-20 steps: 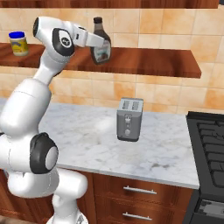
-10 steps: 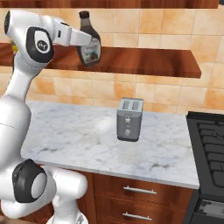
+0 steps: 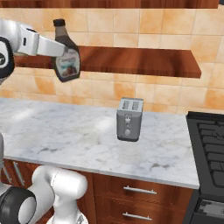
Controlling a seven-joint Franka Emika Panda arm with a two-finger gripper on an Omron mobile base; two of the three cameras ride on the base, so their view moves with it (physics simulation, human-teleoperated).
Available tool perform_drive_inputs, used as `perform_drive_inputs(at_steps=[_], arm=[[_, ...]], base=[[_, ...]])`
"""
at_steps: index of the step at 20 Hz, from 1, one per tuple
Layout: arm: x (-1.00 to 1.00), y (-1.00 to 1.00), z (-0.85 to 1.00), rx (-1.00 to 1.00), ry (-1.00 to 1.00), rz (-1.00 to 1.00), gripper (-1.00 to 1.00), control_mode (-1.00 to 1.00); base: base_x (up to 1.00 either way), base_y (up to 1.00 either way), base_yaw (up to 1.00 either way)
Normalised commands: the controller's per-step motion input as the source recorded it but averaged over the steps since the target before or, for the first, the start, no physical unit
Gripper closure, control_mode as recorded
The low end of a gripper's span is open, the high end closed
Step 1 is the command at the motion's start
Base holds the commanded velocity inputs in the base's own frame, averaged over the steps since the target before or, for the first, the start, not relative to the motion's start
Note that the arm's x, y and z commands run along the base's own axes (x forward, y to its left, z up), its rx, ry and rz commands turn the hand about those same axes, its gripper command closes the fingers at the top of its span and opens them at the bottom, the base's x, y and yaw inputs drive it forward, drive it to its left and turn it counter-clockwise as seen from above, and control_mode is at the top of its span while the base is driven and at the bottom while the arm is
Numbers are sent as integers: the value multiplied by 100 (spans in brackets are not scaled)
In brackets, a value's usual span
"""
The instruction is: Move the mayonnaise and syrup bottle from the cabinet to the dining counter.
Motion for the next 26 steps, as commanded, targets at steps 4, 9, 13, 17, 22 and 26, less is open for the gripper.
perform_drive_inputs(at_steps=[4, 9, 13, 17, 22, 26], arm=[[-65, 30, -43, 0, 4, 0, 100, -100], [-19, 2, -52, 0, 8, 0, 100, -100], [-25, 0, -9, 0, 0, 0, 100, 100], [0, 0, 0, 0, 0, 0, 100, 100], [0, 0, 0, 0, 0, 0, 100, 100], [0, 0, 0, 0, 0, 0, 100, 100]], base=[[0, 0, 0], [0, 0, 0], [-23, 0, 0], [-100, -13, 0], [-68, -2, -22], [0, 0, -100]])
